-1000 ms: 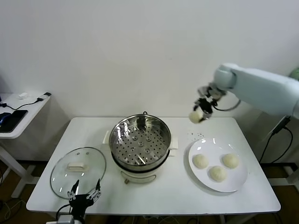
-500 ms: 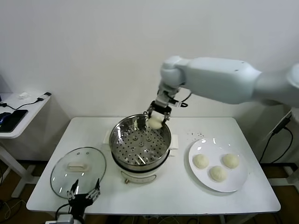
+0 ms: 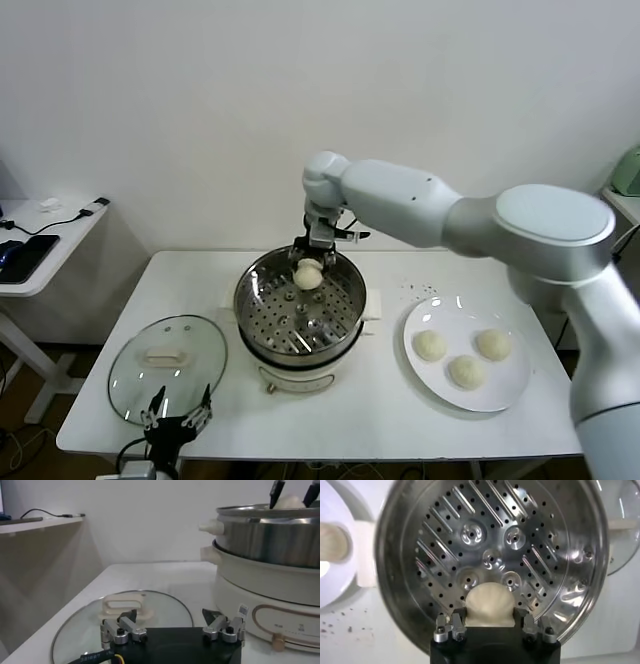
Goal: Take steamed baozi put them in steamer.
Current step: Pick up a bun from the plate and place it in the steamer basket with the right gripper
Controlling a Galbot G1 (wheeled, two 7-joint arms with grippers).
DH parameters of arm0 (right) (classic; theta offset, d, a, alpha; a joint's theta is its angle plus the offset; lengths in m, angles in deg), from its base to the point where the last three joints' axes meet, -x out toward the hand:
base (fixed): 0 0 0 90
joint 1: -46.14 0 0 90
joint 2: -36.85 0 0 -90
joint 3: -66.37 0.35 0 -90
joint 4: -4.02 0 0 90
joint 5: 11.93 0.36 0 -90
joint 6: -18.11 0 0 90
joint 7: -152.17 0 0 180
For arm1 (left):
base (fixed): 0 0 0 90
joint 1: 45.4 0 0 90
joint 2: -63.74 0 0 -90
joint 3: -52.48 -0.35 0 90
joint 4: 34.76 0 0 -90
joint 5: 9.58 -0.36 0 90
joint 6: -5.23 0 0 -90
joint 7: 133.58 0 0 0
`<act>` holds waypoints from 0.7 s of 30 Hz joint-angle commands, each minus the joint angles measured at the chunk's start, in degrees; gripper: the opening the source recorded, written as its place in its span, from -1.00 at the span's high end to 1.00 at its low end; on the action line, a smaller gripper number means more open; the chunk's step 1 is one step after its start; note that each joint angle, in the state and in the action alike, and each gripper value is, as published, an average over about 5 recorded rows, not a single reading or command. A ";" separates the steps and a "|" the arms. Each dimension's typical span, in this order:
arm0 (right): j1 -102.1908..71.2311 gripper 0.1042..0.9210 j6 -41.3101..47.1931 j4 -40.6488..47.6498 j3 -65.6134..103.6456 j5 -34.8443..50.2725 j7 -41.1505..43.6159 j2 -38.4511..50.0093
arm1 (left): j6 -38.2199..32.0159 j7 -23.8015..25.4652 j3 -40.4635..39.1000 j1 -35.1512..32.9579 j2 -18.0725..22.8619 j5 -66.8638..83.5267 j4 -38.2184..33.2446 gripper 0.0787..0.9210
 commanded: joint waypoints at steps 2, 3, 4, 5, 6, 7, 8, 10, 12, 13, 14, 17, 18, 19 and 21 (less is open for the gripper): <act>-4.84 -0.31 -4.84 12.95 4.19 -5.70 -0.72 -5.98 | -0.25 -0.10 -0.11 0.21 0.03 0.03 0.57 -0.77; -4.95 -0.34 -4.84 13.31 4.10 -5.49 -0.92 -6.21 | -0.27 -0.13 -0.10 0.22 0.05 0.04 0.59 -0.77; -5.06 -0.36 -4.84 13.61 4.01 -5.26 -1.10 -6.43 | -0.29 -0.15 -0.09 0.22 0.07 0.05 0.61 -0.77; -5.13 -0.40 -4.84 13.83 3.91 -5.00 -1.29 -6.60 | -0.30 -0.18 -0.08 0.23 0.08 0.06 0.61 -0.77; -5.15 -0.46 -4.84 13.99 3.72 -4.49 -1.42 -6.74 | -0.29 -0.20 -0.06 0.23 0.09 0.07 0.60 -0.77; -5.04 -0.51 -4.84 14.00 3.44 -3.73 -1.40 -6.80 | -0.27 -0.22 -0.04 0.22 0.10 0.09 0.58 -0.77; -4.82 -0.56 -4.84 13.87 3.01 -2.69 -1.22 -6.77 | -0.24 -0.23 -0.02 0.22 0.11 0.09 0.54 -0.77; -4.03 -0.67 -4.84 13.08 1.77 0.14 -0.49 -6.34 | -0.18 -0.24 0.00 0.17 0.12 0.11 0.40 -0.77; -2.63 -0.73 -4.84 11.53 0.56 3.48 0.69 -5.20 | -0.14 -0.23 0.04 0.07 0.14 0.11 0.17 -0.77; -1.61 -0.75 -4.84 10.33 -0.12 5.41 1.44 -4.34 | -0.12 -0.22 0.06 0.01 0.16 0.12 0.04 -0.77; -0.36 -0.75 -4.84 8.90 -0.82 7.59 2.31 -3.29 | -0.11 -0.22 0.08 -0.08 0.18 0.12 -0.11 -0.77; 4.81 -0.76 -4.37 3.39 -3.75 16.34 5.49 0.98 | -0.06 -0.17 0.11 -0.34 0.23 0.09 -0.54 -0.77; 6.98 -0.76 -3.51 1.25 -5.17 20.37 6.58 2.69 | -0.04 -0.14 0.11 -0.40 0.23 0.07 -0.67 -0.77; 9.37 -0.76 -2.01 -1.23 -6.91 25.15 7.52 4.76 | 0.01 -0.10 0.11 -0.44 0.20 0.04 -0.83 -0.77; 14.13 -0.76 1.93 -6.24 -10.69 34.38 8.67 8.85 | 0.12 -0.02 0.15 -0.45 0.14 0.02 -1.16 -0.77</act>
